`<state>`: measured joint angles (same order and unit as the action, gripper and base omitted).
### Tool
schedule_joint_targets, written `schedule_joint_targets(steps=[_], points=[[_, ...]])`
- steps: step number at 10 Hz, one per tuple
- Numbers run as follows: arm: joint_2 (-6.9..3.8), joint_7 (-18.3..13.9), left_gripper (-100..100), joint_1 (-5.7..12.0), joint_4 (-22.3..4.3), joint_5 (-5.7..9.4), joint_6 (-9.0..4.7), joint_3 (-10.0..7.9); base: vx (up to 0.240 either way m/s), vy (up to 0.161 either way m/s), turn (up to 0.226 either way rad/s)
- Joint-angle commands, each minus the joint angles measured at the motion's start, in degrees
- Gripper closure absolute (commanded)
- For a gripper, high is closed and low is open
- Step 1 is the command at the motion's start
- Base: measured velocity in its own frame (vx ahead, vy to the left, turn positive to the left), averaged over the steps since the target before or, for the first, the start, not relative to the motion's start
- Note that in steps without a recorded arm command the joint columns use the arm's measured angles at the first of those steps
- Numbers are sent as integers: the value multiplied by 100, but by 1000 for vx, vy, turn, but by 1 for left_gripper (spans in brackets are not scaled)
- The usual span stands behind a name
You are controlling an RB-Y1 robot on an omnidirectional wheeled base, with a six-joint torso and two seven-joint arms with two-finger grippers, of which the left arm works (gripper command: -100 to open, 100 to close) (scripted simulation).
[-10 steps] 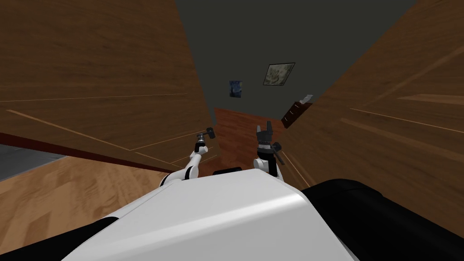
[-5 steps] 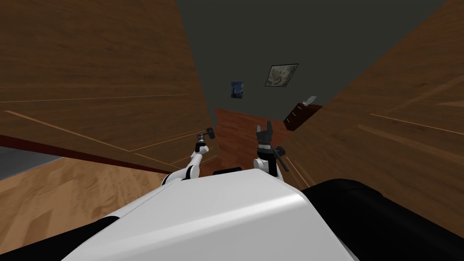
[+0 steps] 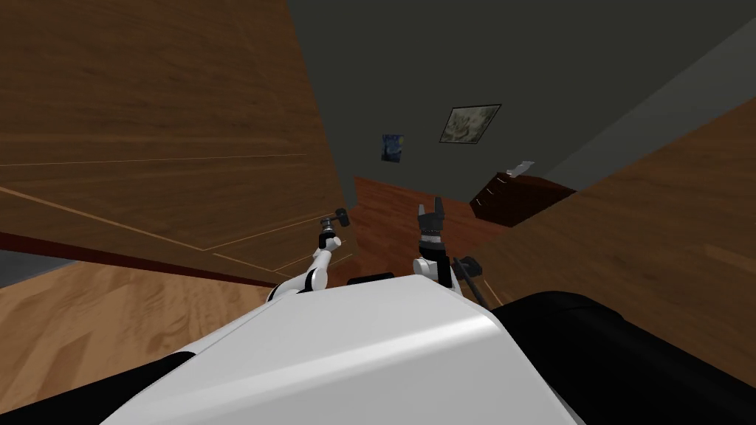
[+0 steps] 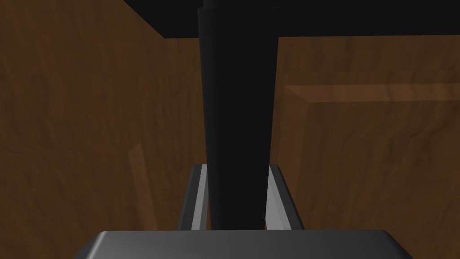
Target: Push the door open
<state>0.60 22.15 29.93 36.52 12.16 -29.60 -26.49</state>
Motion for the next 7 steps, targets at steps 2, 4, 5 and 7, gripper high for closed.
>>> schedule_joint_targets(steps=[2,4,5,7], points=[[112,246,100,112,-95,134,-114,-172,153,-89,87],[220,362,100,137,-115,195,-139,-247,113,-136,70],[226,368,100,138,-116,198,-140,-251,48,-98,19],[-42,381,100,153,-245,243,-265,-372,27,44,33]])
